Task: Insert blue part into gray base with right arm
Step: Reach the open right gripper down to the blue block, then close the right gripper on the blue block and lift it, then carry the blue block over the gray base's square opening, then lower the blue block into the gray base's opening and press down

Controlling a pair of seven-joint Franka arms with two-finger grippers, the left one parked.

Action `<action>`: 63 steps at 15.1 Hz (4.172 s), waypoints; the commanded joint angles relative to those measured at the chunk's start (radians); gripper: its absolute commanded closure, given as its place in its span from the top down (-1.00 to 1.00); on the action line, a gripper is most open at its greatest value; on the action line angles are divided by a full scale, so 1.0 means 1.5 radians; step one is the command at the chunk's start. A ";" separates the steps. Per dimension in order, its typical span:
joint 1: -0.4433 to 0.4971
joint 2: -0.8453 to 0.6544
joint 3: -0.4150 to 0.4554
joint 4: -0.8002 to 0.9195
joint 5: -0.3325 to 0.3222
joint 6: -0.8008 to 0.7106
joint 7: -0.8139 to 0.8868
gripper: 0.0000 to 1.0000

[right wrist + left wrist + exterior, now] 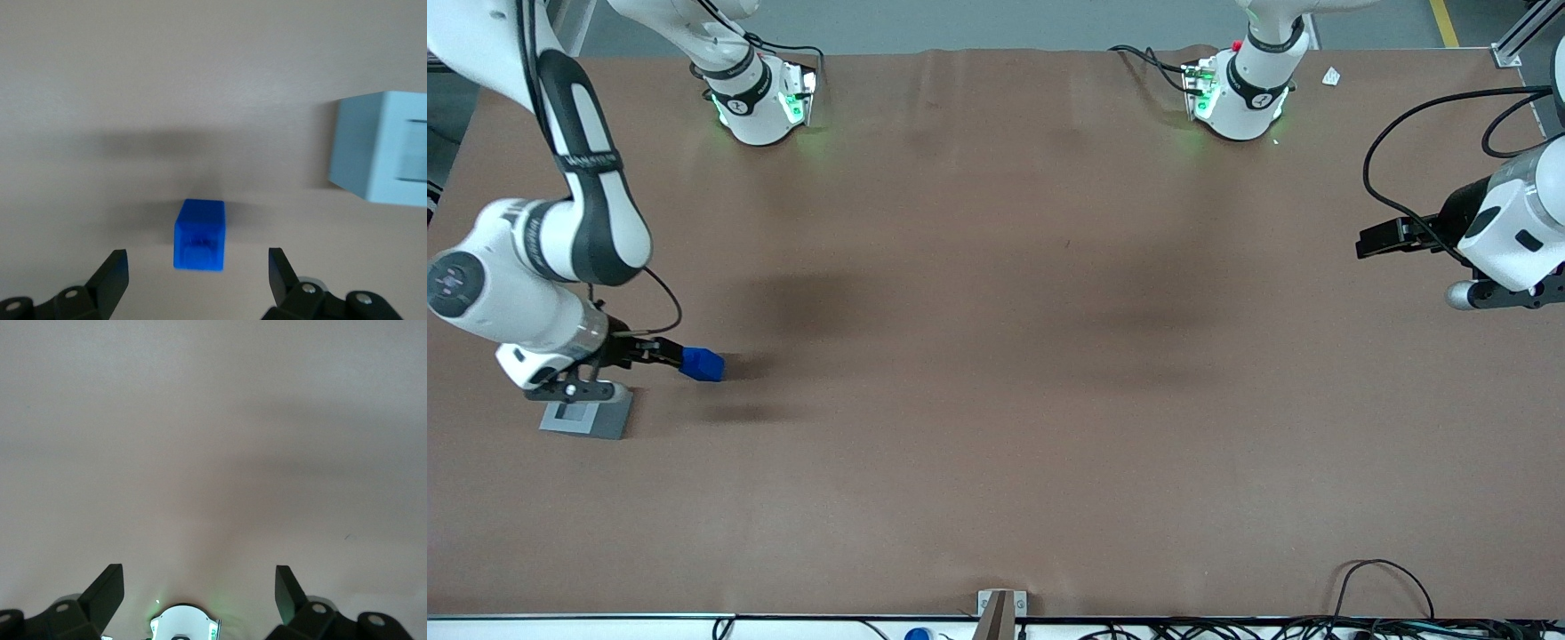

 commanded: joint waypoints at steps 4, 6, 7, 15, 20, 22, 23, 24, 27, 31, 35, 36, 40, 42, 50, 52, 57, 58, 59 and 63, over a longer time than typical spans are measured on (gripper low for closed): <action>0.010 0.044 0.000 -0.002 0.008 0.016 0.001 0.84; -0.003 0.054 0.000 -0.003 0.008 0.013 -0.001 0.82; -0.007 0.061 0.000 -0.002 0.008 0.013 -0.001 0.80; -0.009 0.093 0.000 -0.002 0.008 0.009 0.001 0.07; -0.008 0.091 0.000 0.032 0.008 0.000 0.017 -0.64; -0.014 0.090 -0.001 0.093 0.008 -0.074 0.022 -0.64; -0.023 0.090 -0.001 0.137 0.009 -0.126 0.022 -0.65; -0.030 0.090 -0.001 0.180 0.009 -0.174 0.024 -0.65; -0.065 0.090 -0.002 0.252 0.008 -0.227 0.020 -0.65; -0.109 0.090 -0.003 0.282 -0.001 -0.254 0.014 -0.65; -0.136 0.111 -0.003 0.282 -0.004 -0.248 0.012 -0.73; -0.137 0.118 -0.003 0.283 -0.005 -0.247 0.012 -0.73; -0.148 0.148 -0.003 0.297 -0.007 -0.212 -0.003 -0.74; -0.149 0.165 -0.003 0.319 -0.007 -0.211 -0.006 -0.75; -0.173 0.204 -0.004 0.361 -0.007 -0.197 -0.061 -0.78; -0.174 0.209 -0.004 0.370 -0.007 -0.199 -0.065 -0.79; -0.177 0.222 -0.004 0.383 -0.007 -0.198 -0.085 -0.84; -0.177 0.223 -0.004 0.386 -0.007 -0.199 -0.086 -0.84; -0.177 0.225 -0.004 0.388 -0.007 -0.199 -0.086 -0.85; -0.177 0.234 -0.004 0.395 -0.008 -0.198 -0.087 -0.87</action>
